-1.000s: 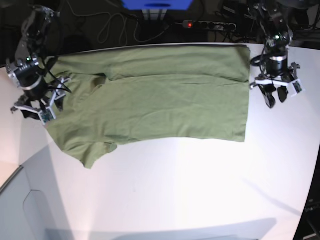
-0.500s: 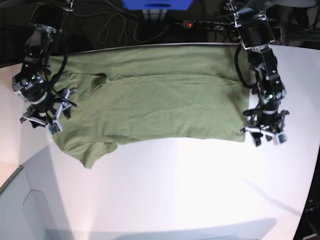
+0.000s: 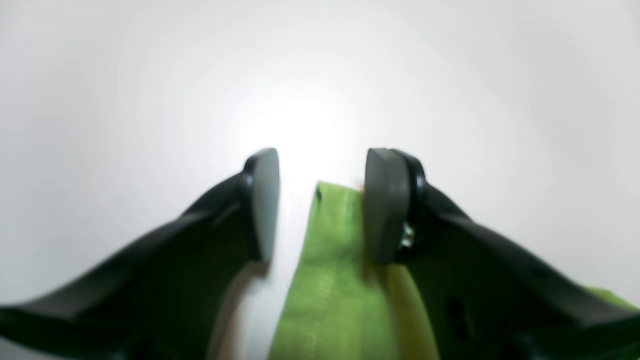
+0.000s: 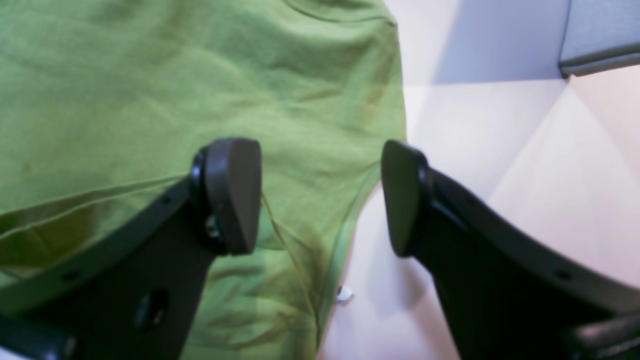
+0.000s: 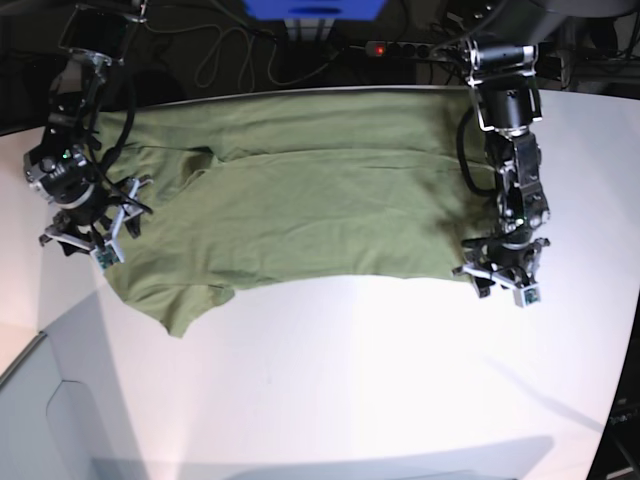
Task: Fold the T-shirt properly
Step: 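Grasp the hem corners of the shirt with both grippers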
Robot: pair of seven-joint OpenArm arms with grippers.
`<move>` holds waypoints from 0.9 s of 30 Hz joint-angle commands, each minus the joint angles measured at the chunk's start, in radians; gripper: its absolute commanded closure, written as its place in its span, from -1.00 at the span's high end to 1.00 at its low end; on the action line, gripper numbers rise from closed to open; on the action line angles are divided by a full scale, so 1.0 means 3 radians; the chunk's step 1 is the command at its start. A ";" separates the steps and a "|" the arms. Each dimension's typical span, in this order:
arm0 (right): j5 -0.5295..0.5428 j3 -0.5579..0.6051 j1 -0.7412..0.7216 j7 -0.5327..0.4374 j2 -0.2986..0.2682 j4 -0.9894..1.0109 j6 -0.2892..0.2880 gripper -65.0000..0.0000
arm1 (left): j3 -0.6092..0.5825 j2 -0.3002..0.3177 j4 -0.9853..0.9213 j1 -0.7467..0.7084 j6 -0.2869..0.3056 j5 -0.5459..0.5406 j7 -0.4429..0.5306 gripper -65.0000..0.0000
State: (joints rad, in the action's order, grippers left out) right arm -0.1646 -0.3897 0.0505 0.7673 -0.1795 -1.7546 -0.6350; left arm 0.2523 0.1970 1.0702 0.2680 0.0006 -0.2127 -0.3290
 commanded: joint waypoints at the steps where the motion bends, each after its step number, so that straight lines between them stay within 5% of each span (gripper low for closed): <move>1: 0.0019 -0.0013 -0.0043 -0.0049 -0.0038 -0.0056 -0.0044 0.11 | 0.0000 0.0031 0.0041 0.0061 0.0001 -0.0015 0.0076 -0.17; 13: 0.0019 -0.0013 -0.0289 -0.0049 -0.0018 -0.0071 -0.0039 0.11 | 0.0000 0.0021 -0.0148 0.0004 0.0001 -0.0015 0.0071 -0.22; 22: 0.0019 0.0222 -0.0749 -0.0059 -0.0028 0.0389 -0.0034 0.11 | -0.0005 0.0021 -0.0194 0.0015 0.0001 -0.0015 0.0071 -1.00; 27: 0.0019 0.0289 -0.1209 -0.0080 -0.0013 0.0962 -0.0034 0.11 | -0.0005 0.0026 -0.0184 0.0015 0.0001 -0.0015 0.0066 -1.00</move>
State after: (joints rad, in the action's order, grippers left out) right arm -0.1673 -0.3019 -0.2874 0.7643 -0.1749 -1.4479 -0.6346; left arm 0.2512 0.1970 1.0088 0.2638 0.0082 -0.2241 -0.2806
